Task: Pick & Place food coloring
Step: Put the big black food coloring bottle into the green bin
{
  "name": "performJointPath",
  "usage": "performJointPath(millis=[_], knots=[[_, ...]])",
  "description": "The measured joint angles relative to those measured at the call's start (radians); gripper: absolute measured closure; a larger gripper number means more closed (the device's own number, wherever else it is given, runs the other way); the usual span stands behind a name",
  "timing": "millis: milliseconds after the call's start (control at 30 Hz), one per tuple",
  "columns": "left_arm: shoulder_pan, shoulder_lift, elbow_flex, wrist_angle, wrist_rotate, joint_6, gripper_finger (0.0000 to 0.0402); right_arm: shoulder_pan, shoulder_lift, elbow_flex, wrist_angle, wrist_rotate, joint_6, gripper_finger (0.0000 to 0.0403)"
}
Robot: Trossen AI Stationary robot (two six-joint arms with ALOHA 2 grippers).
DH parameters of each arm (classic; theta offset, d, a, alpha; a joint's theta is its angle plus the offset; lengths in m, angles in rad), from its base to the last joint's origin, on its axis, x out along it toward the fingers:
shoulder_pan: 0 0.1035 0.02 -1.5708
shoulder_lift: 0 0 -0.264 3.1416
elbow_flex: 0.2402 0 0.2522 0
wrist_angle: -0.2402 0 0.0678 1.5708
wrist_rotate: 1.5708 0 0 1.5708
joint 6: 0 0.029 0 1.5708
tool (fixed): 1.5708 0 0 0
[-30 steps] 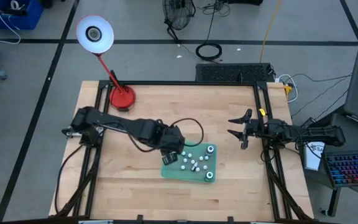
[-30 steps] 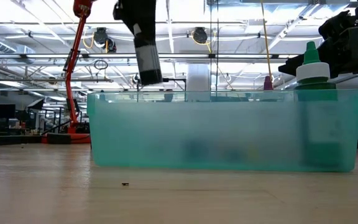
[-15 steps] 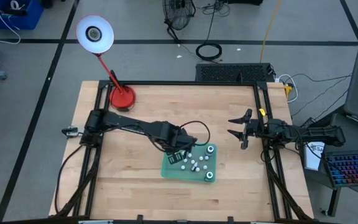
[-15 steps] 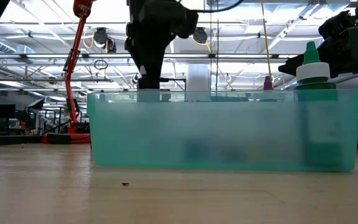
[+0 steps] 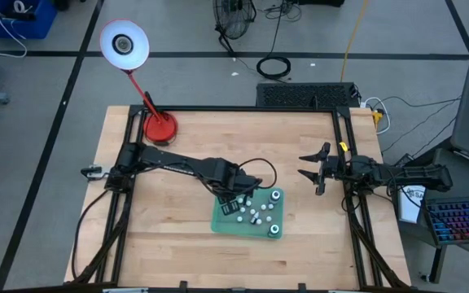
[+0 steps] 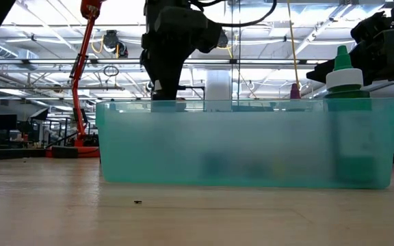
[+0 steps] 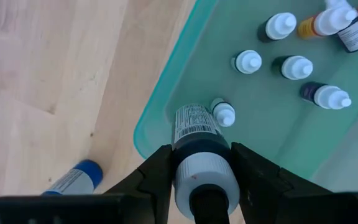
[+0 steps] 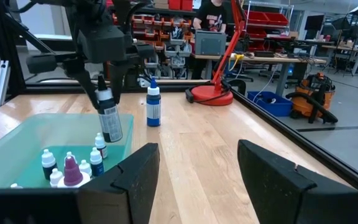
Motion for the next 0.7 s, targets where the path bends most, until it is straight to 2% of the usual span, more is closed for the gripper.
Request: performJointPath(millis=[700], knots=[[0.007, 0.064, 0.000, 0.025, 0.016, 0.028, 0.0261, 0.000, 0.000, 0.000, 0.000, 0.000, 0.000, 0.0197]])
